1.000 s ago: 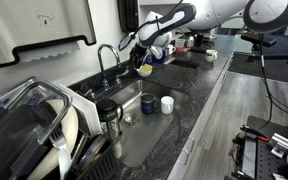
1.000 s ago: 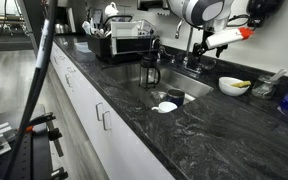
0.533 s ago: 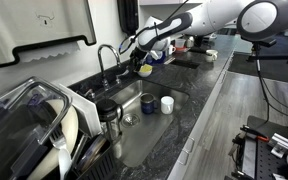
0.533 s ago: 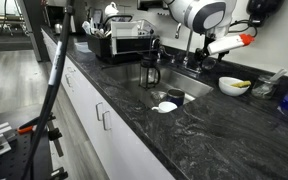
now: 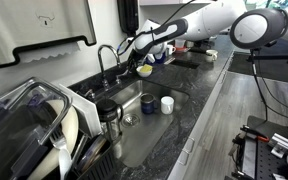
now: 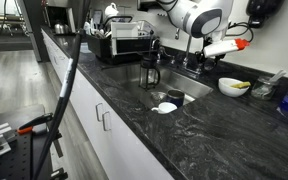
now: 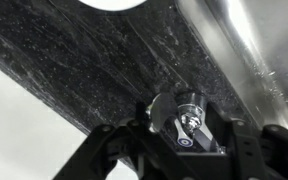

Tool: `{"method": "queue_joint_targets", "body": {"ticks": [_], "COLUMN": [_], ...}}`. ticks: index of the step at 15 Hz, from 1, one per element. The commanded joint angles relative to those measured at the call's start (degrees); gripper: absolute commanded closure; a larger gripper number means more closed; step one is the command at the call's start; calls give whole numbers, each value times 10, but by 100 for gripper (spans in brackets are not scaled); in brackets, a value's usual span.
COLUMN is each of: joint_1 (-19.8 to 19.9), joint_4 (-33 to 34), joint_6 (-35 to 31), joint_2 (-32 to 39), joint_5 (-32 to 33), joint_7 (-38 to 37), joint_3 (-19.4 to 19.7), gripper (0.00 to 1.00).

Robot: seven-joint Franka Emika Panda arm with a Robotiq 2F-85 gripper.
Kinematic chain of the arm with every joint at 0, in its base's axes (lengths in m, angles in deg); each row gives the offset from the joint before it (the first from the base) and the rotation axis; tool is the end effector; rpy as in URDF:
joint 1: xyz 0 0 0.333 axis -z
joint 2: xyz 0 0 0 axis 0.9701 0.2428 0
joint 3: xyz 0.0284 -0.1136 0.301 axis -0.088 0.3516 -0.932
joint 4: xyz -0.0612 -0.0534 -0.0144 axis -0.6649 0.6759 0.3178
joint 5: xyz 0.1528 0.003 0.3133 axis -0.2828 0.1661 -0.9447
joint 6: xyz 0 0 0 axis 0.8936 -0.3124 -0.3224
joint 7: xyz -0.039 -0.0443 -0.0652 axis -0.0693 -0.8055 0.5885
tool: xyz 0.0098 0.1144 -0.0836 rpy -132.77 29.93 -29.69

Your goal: Open the tap

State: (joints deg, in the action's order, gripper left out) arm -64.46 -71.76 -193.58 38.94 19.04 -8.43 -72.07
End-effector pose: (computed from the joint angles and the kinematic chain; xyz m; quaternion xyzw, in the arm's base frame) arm 0.8044 -0.0745 0.2710 0.8541 0.4399 0.2719 0.0560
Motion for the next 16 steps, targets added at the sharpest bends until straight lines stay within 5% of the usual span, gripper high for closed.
{"method": "queue_joint_targets", "body": {"ticks": [1,6,16], "joint_1": [-16,-19,-25], "joint_4": [41,40,4], "joint_6": [21,35,98], "joint_2": [20,10,-29], "joint_5": [14,28,26], "joint_7": [-48,-83,-91], "joint_3": [24,32,29], "gripper": [69,99,97]}}
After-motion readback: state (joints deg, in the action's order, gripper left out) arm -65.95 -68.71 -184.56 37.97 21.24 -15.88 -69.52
